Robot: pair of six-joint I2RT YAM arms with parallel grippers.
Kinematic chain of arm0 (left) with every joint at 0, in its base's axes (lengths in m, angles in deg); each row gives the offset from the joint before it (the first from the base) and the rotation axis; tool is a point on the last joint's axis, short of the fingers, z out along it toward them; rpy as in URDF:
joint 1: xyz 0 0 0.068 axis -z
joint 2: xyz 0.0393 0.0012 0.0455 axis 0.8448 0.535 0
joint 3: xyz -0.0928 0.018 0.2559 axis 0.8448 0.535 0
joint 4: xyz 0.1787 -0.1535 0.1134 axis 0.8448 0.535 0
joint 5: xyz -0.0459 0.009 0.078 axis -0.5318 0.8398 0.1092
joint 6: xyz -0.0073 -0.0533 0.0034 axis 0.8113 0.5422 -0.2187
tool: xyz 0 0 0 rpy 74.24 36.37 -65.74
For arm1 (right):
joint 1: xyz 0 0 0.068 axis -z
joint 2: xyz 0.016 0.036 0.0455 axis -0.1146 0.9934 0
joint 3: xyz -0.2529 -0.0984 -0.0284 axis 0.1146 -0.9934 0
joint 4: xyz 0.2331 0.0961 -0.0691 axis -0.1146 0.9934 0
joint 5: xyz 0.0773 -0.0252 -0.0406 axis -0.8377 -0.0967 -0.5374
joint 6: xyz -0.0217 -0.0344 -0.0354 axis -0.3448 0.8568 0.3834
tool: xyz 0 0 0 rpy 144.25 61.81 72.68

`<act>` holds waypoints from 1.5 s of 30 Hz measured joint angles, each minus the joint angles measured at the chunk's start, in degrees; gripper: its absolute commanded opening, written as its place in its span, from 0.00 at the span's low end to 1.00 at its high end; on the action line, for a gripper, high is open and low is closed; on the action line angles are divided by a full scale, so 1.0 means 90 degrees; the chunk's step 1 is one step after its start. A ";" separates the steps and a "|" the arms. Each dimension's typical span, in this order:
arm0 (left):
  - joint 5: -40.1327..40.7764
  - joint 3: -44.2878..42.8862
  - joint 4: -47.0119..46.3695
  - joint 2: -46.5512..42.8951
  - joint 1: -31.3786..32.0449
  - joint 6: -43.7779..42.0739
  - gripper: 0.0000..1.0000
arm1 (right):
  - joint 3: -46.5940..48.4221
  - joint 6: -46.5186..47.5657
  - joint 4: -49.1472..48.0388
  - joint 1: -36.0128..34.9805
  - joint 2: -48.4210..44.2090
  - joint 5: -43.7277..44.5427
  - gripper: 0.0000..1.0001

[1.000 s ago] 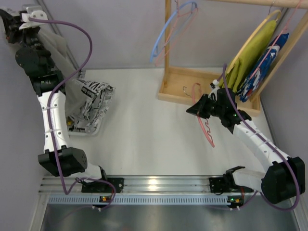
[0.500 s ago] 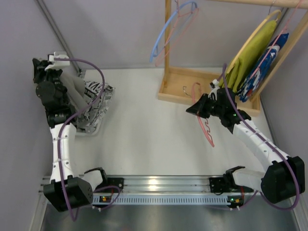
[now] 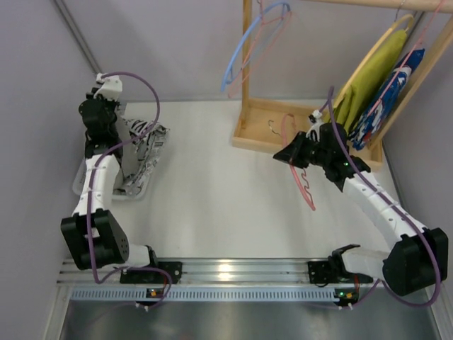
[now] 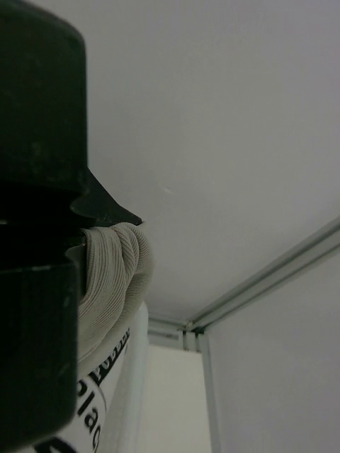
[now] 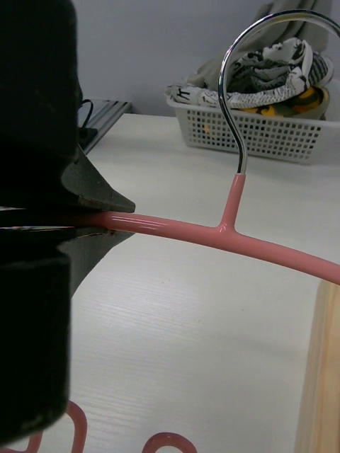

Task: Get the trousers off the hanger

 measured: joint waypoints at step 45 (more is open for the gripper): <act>-0.4998 -0.1098 0.2851 -0.2795 0.0775 0.4809 0.90 | 0.2144 -0.1802 -0.0602 0.0005 -0.0340 0.0617 0.00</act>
